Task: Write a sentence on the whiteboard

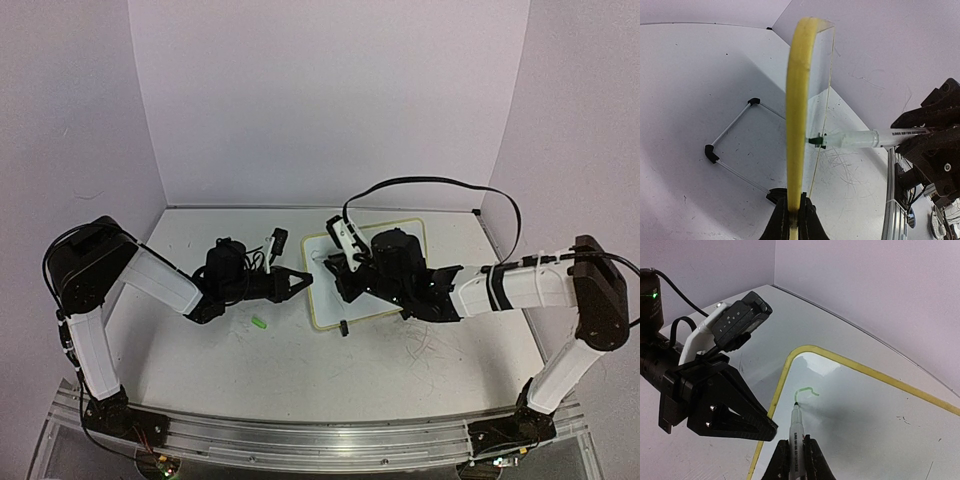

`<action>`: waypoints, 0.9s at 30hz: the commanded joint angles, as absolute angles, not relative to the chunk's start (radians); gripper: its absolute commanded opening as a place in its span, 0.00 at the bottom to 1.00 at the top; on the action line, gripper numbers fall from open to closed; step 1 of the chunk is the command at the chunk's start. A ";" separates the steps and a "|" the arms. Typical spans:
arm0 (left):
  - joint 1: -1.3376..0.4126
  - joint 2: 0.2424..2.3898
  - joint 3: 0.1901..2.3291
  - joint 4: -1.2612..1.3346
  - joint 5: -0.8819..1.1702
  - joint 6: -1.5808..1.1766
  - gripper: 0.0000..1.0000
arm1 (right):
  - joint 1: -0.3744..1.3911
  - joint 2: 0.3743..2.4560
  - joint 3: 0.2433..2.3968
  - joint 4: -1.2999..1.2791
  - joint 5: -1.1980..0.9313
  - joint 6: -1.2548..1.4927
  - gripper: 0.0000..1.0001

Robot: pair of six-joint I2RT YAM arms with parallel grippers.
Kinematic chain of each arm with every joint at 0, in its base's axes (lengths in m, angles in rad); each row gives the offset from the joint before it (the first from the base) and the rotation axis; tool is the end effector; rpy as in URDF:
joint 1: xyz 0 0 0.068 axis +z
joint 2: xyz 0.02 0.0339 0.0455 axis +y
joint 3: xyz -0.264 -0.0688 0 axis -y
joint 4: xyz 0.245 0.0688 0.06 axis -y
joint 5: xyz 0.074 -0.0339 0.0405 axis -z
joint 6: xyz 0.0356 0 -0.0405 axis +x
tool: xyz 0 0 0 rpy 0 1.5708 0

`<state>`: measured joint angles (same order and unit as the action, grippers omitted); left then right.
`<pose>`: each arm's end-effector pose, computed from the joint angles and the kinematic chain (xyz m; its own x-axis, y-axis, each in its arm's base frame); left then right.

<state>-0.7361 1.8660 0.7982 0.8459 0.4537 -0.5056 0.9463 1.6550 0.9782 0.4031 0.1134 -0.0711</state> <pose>0.2644 -0.2606 0.1570 -0.5884 -0.0543 -0.8067 0.7262 0.4032 -0.5568 0.2232 0.3027 0.2403 -0.1049 -0.2663 -0.9582 -0.7517 0.6520 -0.0989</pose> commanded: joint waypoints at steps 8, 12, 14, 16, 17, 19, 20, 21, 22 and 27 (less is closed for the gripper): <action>-0.737 1.853 0.814 0.863 0.451 -0.512 0.00 | 0.944 1.612 0.933 0.417 0.229 -0.046 0.00; -0.738 1.853 0.814 0.863 0.453 -0.512 0.00 | 0.944 1.611 0.923 0.417 0.220 -0.042 0.00; -0.737 1.852 0.815 0.863 0.452 -0.512 0.00 | 0.944 1.612 0.919 0.416 0.218 -0.038 0.00; -0.739 1.853 0.815 0.863 0.454 -0.512 0.00 | 0.944 1.611 0.914 0.416 0.215 -0.033 0.00; -0.739 1.853 0.815 0.864 0.454 -0.512 0.00 | 0.945 1.610 0.913 0.415 0.212 -0.031 0.00; -0.737 1.853 0.813 0.863 0.454 -0.511 0.00 | 0.944 1.609 0.911 0.412 0.209 -0.027 0.00; -0.737 1.853 0.813 0.863 0.454 -0.511 0.00 | 0.943 1.610 0.909 0.411 0.207 -0.026 0.00; -0.737 1.853 0.813 0.863 0.454 -0.511 0.00 | 0.943 1.611 0.908 0.411 0.203 -0.026 0.00; -0.737 1.853 0.813 0.863 0.454 -0.511 0.00 | 0.944 1.613 0.909 0.411 0.199 -0.026 0.00; -0.737 1.851 0.811 0.862 0.453 -0.511 0.00 | 0.944 1.621 0.909 0.408 0.178 -0.021 0.00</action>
<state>-0.7361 1.8660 0.7982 0.8452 0.4502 -0.5064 0.9508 1.6291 0.9192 0.4202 0.1686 -0.0382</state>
